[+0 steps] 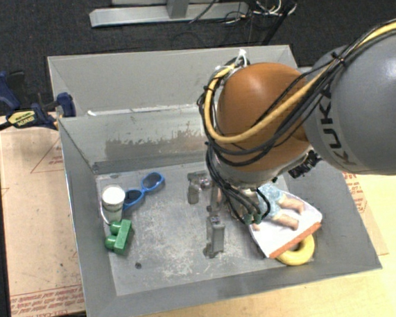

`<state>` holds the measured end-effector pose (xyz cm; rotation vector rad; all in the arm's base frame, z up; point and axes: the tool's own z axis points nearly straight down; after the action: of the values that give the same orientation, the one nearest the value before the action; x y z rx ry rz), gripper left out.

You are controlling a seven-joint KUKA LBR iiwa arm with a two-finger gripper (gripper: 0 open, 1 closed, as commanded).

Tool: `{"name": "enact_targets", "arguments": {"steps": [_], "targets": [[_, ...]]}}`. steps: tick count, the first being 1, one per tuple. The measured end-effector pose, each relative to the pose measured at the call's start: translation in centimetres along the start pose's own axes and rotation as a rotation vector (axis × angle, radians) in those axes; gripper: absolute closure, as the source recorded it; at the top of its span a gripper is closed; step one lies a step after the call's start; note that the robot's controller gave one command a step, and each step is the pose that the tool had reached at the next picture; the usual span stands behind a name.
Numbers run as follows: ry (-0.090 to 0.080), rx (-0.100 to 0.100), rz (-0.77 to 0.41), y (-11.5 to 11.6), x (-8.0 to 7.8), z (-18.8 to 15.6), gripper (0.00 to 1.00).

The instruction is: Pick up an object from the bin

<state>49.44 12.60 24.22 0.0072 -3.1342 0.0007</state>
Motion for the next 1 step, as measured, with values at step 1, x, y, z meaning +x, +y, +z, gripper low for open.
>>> {"name": "enact_targets", "arguments": {"steps": [1], "targets": [[-0.008,-0.001,0.004,-0.08,-0.15,-0.42,0.0]]}}
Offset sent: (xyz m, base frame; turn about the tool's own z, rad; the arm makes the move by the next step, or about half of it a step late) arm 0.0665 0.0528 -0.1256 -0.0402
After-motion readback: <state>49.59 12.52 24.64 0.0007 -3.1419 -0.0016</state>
